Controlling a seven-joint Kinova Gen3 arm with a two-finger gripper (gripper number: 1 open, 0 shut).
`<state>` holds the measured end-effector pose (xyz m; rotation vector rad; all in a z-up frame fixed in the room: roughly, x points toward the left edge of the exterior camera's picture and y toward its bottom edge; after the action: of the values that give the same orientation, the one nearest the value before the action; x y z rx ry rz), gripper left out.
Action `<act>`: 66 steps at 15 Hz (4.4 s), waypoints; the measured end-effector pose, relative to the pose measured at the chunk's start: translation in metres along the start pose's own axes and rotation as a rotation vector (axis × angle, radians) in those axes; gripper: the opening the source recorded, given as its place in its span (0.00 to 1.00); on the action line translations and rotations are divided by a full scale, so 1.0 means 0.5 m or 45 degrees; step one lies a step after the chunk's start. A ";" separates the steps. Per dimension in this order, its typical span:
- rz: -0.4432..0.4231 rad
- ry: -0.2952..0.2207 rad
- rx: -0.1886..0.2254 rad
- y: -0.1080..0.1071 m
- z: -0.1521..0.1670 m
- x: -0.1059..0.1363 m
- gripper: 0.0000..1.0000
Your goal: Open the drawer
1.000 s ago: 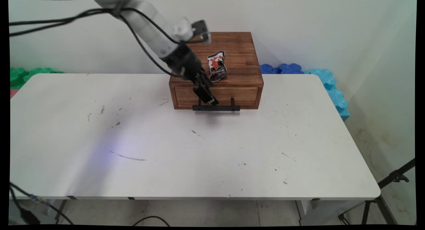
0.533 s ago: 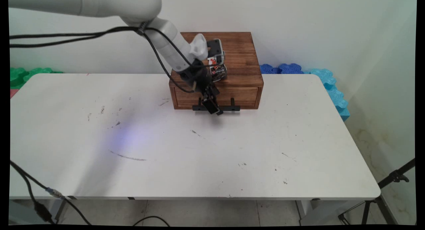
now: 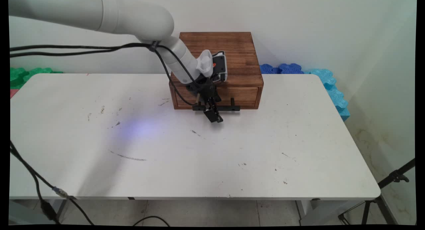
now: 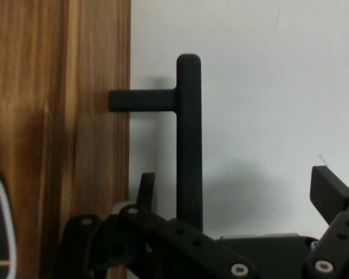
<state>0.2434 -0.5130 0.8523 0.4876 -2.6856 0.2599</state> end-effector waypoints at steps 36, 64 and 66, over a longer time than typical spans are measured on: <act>0.020 -0.054 -0.071 0.218 0.035 -0.017 1.00; 0.038 -0.069 -0.030 0.468 -0.012 0.007 1.00; 0.030 -0.072 -0.044 0.477 -0.014 0.005 1.00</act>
<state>0.1551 -0.2923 0.8339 0.4593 -2.7478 0.2093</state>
